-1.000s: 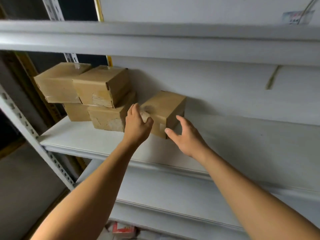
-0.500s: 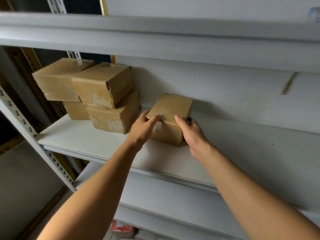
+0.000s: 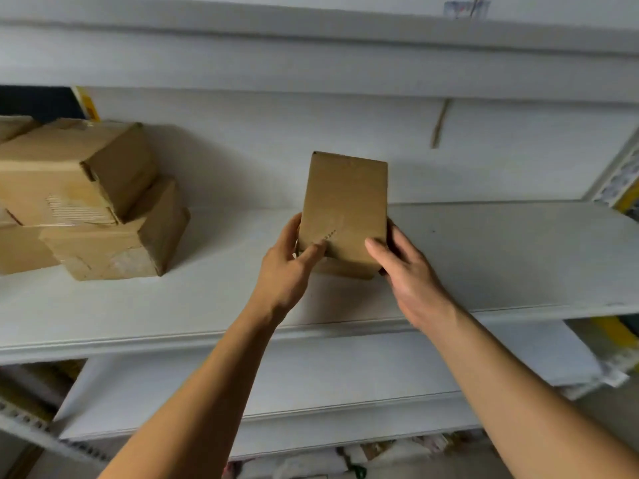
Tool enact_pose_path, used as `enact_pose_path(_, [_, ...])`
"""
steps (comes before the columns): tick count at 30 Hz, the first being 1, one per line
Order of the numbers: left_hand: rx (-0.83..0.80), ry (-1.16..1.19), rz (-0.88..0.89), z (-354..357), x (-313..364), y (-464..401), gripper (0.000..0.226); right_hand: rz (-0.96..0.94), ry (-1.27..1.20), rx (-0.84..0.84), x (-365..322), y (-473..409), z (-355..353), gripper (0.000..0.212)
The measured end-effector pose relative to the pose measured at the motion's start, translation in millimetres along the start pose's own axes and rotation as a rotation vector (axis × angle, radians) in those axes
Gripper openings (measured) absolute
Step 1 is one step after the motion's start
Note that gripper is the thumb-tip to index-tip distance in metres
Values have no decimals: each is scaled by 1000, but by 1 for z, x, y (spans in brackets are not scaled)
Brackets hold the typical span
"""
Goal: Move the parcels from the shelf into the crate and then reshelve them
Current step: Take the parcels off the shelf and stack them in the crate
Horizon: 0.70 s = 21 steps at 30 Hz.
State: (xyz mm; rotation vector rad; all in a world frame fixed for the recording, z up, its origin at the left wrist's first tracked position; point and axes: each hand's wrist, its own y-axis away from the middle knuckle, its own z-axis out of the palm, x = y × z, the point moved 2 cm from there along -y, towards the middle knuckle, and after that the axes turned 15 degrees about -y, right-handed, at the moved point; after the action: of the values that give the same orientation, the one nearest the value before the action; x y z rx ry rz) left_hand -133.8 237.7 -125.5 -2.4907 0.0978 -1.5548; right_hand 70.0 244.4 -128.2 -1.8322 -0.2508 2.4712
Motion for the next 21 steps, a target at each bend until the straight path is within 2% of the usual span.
enact_pose_path(13, [-404,66,274,180,102,84,52,-74,31,455,-75,175,-171,61])
enact_pose_path(21, [-704,66,307,328,160,200,45,-116,1,748,-101,332,-292,63])
